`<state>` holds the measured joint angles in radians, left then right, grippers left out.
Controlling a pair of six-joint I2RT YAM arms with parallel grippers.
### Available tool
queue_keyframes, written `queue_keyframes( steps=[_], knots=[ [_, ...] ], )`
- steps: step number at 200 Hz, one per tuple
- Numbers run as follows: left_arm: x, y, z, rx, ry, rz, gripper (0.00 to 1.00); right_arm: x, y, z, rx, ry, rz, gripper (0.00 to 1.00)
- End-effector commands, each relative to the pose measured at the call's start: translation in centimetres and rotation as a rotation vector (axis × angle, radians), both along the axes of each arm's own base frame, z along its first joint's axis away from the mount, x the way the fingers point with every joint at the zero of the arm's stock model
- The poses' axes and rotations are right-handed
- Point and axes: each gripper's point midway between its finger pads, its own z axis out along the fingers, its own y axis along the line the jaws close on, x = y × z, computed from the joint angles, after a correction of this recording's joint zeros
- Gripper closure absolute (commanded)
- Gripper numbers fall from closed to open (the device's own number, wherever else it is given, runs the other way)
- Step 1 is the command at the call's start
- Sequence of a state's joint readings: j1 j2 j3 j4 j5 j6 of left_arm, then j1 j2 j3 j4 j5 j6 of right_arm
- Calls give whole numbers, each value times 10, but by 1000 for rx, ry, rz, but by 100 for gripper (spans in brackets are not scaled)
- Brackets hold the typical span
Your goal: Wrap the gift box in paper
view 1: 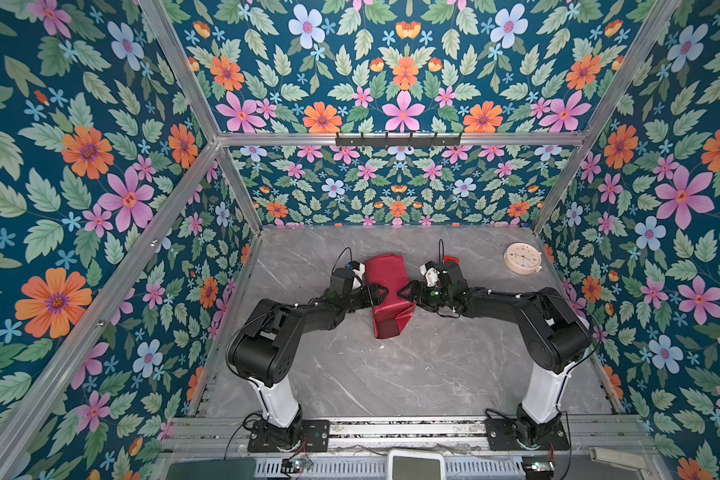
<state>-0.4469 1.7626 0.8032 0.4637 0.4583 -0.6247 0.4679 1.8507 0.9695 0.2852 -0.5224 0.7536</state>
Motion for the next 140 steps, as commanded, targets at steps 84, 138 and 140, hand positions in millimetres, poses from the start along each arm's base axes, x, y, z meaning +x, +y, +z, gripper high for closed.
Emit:
queue_keyframes(
  steps=[84,138,140],
  knots=[
    [-10,46,30,37,-107,84,11,-41,-38,15,-144,-95,-79,11],
    [-55,100,-8,176,-6,207,40,-46,5,55,-321,-296,112,18],
    [-56,100,-9,173,-2,206,42,-46,8,55,-324,-300,121,19]
  ],
)
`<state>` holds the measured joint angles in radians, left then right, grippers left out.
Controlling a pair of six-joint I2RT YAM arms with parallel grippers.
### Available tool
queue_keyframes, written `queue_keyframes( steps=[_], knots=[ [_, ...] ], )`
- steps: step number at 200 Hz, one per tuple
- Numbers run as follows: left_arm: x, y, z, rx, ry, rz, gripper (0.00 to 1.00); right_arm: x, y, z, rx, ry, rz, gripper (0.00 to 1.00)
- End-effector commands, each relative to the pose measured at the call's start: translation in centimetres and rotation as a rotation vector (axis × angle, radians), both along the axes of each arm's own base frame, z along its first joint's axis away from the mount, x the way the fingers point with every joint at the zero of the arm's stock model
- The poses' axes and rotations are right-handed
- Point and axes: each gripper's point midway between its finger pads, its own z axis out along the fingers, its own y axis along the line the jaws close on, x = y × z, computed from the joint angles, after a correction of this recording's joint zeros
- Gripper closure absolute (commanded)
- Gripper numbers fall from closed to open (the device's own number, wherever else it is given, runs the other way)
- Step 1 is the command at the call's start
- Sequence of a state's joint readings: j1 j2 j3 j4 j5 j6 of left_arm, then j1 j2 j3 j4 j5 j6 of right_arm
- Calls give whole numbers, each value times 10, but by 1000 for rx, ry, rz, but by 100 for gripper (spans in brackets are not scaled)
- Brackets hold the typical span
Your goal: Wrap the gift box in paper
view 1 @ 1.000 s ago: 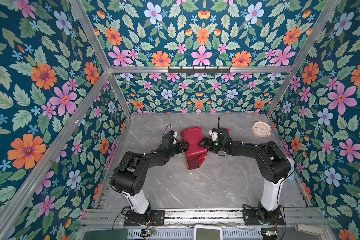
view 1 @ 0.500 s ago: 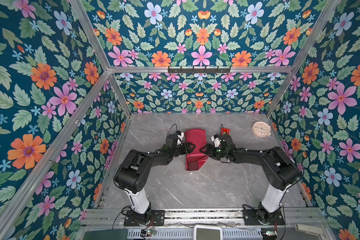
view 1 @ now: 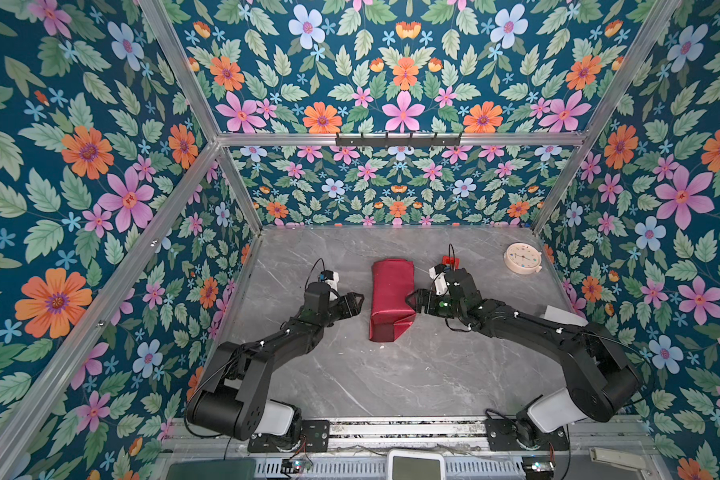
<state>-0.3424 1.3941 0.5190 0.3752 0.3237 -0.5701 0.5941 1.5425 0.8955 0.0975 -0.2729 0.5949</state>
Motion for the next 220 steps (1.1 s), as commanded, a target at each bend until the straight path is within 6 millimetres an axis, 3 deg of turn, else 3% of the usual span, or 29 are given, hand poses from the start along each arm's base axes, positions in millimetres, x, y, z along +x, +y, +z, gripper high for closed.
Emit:
queue_keyframes(
  steps=[1,17,24,60,131,220],
  knots=[
    [-15,12,-21,63,60,23,43,-3,15,-4,-159,-67,93,20],
    [-24,7,-26,47,70,6,51,1,33,-1,-175,-76,139,32],
    [-27,3,-28,42,75,-5,54,4,40,-14,-186,-49,158,35],
    [-35,-25,-33,-3,75,-81,63,21,55,-23,-210,-53,186,41],
    [-38,-54,-31,-26,51,-142,72,21,50,-44,-248,-20,180,43],
    [-44,-64,-27,-19,46,-145,73,19,49,-47,-250,-14,179,46]
  ],
)
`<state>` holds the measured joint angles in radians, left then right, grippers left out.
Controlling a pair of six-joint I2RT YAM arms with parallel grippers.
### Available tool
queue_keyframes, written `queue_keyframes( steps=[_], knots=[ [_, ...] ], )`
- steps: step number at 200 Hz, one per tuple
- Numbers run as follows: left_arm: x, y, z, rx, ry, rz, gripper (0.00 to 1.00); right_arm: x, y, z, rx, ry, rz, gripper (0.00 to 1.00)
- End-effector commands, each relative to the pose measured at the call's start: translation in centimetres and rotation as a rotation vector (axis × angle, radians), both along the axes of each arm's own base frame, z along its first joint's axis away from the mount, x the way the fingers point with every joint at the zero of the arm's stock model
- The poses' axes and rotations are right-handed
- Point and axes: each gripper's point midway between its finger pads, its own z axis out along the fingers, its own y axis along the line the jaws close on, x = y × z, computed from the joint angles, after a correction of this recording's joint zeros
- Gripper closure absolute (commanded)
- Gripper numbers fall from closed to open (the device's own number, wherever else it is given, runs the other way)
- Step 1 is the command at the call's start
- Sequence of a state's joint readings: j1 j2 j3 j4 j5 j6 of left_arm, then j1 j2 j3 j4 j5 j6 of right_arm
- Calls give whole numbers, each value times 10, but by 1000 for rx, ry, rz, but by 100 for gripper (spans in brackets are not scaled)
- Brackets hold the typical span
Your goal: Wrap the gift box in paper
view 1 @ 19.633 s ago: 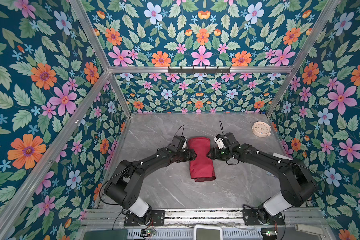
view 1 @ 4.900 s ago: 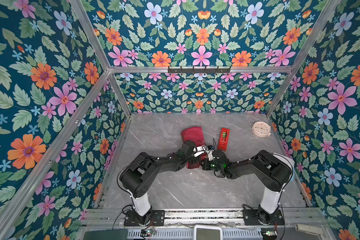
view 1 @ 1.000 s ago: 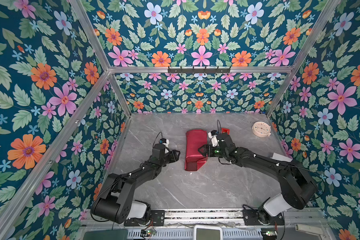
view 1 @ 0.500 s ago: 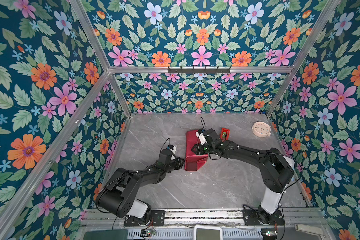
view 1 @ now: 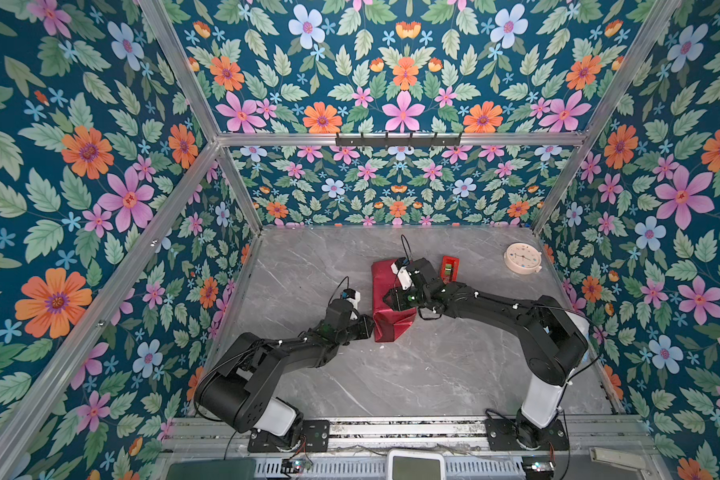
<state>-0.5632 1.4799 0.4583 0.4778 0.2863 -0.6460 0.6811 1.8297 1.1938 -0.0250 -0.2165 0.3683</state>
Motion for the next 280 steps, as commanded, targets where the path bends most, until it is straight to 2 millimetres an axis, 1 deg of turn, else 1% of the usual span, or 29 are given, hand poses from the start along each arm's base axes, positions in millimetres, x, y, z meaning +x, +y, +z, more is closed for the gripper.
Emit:
queue_keyframes(
  steps=[1,16,32,52,68,89,129,158,179,200,238,280],
  knots=[
    [4,-2,8,-13,-26,4,73,-8,-10,-18,-58,56,-15,46],
    [3,1,6,0,-22,16,72,-8,-10,-18,-57,57,-12,46],
    [2,6,3,19,-16,35,70,-9,-8,-10,-56,43,6,45],
    [3,11,-1,44,-12,54,69,-7,-6,6,-49,10,26,42],
    [3,14,-5,60,-6,63,68,-9,-3,18,-31,-7,51,39],
    [3,15,-6,65,-6,66,68,-18,-1,26,1,5,85,40],
    [3,14,-6,65,-6,61,68,-38,-2,16,39,67,112,52],
    [3,10,-5,59,-3,45,68,-44,-7,6,34,91,106,57],
    [1,8,-6,52,5,29,68,-44,-12,-5,9,99,89,58],
    [-2,3,-7,34,14,4,68,-43,-14,-10,-5,95,81,59],
    [-5,-2,-3,10,21,-19,71,-41,-14,-11,-12,91,78,60],
    [0,-5,5,1,-1,-23,72,-42,-17,-14,-24,97,77,61]
  ],
)
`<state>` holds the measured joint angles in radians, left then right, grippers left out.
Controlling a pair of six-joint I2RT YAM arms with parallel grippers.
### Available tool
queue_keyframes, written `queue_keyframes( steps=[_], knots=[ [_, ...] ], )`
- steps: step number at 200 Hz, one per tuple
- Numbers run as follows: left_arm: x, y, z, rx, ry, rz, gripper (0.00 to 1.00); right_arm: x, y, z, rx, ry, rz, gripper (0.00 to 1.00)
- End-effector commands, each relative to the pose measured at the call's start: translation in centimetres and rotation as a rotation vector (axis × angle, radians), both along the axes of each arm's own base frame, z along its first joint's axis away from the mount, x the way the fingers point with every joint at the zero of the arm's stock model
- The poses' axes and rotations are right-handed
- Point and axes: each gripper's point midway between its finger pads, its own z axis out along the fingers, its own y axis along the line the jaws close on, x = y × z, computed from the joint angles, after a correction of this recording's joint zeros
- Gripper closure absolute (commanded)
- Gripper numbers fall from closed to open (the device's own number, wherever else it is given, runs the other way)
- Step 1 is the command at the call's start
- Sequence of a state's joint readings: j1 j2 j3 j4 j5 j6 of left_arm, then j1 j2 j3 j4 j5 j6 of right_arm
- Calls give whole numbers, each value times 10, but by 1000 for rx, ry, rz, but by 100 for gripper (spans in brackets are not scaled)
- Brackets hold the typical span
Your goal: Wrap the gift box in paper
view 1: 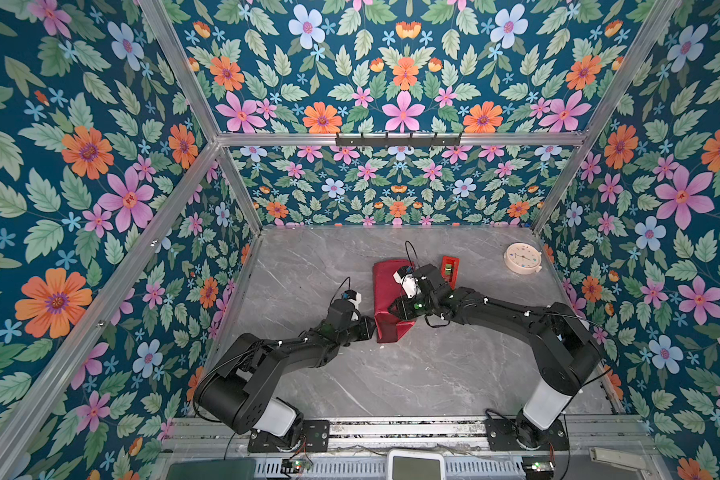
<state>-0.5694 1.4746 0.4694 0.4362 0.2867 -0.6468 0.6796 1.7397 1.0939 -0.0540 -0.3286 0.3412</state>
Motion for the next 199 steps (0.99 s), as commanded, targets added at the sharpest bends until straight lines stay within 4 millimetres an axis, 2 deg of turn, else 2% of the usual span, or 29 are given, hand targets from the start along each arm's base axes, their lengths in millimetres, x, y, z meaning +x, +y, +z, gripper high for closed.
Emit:
queue_keyframes(
  steps=[1,98,199],
  knots=[
    [3,-4,7,-13,-21,-18,72,-4,-9,-14,-55,33,-18,61],
    [5,-31,18,-116,-35,-46,72,-7,-13,-19,-68,37,-21,64],
    [9,-42,1,-104,-31,-34,68,-4,-9,-10,-54,24,-14,64]
  ],
)
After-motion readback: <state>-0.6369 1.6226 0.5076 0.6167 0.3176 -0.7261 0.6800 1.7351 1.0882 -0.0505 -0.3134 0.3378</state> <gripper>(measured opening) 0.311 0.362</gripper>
